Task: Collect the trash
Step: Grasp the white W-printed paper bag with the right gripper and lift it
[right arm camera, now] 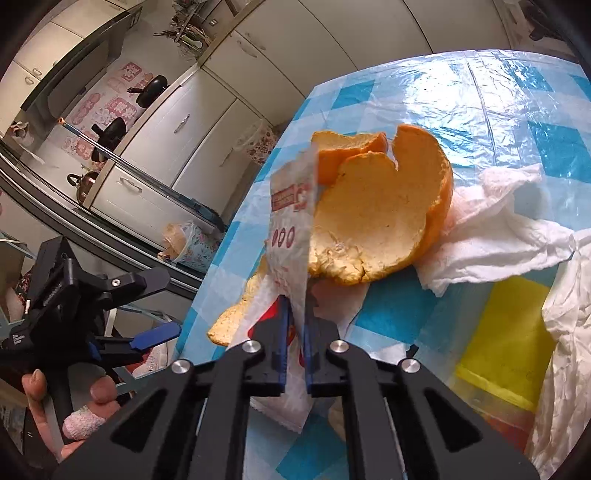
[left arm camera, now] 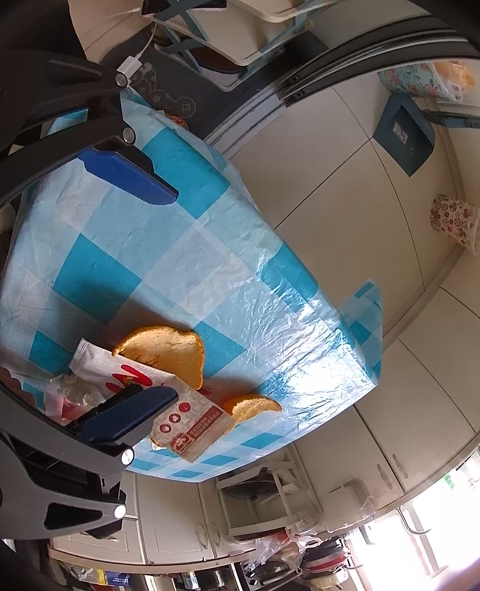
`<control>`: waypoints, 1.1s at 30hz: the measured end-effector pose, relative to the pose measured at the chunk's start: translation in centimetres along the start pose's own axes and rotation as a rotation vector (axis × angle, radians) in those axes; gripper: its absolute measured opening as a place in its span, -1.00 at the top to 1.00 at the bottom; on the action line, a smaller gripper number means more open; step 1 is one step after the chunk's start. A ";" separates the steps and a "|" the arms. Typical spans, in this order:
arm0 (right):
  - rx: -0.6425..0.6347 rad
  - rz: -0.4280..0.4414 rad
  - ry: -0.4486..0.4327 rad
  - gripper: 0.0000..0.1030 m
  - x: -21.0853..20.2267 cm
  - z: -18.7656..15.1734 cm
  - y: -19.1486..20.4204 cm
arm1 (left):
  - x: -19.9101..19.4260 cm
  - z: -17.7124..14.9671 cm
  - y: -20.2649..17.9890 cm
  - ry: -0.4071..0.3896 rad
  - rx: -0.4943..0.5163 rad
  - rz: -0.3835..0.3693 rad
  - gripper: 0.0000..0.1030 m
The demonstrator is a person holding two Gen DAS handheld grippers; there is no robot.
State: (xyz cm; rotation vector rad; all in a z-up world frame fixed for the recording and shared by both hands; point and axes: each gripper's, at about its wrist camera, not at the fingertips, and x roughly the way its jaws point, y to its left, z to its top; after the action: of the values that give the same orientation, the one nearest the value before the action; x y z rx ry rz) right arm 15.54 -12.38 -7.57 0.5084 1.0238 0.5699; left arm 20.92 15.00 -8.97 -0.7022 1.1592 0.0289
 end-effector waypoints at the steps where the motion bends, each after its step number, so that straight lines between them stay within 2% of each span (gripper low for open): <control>1: -0.010 0.006 -0.010 0.91 -0.3 0.1 0.2 | 0.2 -0.1 -0.2 0.006 0.004 0.000 -0.84; 9: -0.045 0.060 -0.157 0.93 -6.4 0.7 0.7 | 2.2 -1.2 -1.8 0.058 0.045 0.010 -0.84; 11: -0.047 0.040 -0.156 0.93 -6.7 0.8 0.4 | 2.5 -1.4 -2.3 0.057 0.054 0.015 -0.84; 13: -0.056 0.006 -0.108 0.88 -6.0 0.9 0.1 | 2.5 -1.5 -2.5 0.046 0.053 0.023 -0.84; 15: -0.048 -0.005 -0.051 0.13 -4.5 0.7 -0.1 | 2.3 -1.6 -2.3 0.037 0.046 0.025 -0.84; 16: -0.054 -0.023 -0.037 -0.32 -3.9 0.6 0.1 | 2.3 -1.6 -2.2 0.033 0.041 0.026 -0.84; 19: -0.098 -0.057 0.010 -0.34 -1.6 0.3 1.0 | 2.0 -1.4 -1.7 0.022 0.024 0.027 -0.84; 22: -0.129 -0.088 0.012 -0.34 0.0 0.2 1.6 | 1.9 -1.2 -1.5 0.021 0.017 0.022 -0.84; 24: -0.118 -0.095 0.005 -0.27 0.7 0.4 1.3 | 2.0 -1.1 -1.5 0.022 0.020 0.020 -0.84; 26: -0.092 -0.069 0.011 0.45 1.1 0.6 0.6 | 2.0 -0.9 -1.5 0.021 0.020 0.017 -0.84; 28: -0.060 -0.019 0.016 0.87 1.3 0.8 -0.2 | 2.0 -0.7 -1.5 0.019 0.015 0.014 -0.84; 29: -0.047 0.012 0.005 0.94 1.0 0.8 -0.5 | 2.0 -0.6 -1.5 0.019 0.013 0.014 -0.84; 33: -0.005 0.159 -0.066 0.97 -1.4 1.5 -0.5 | 2.2 -0.5 -1.5 0.025 0.005 0.011 -0.84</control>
State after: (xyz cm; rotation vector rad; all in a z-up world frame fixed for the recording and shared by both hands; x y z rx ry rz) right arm 16.39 -13.87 -6.38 0.6034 0.9239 0.6919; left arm 22.02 12.87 -10.23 -0.6929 1.1865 0.0267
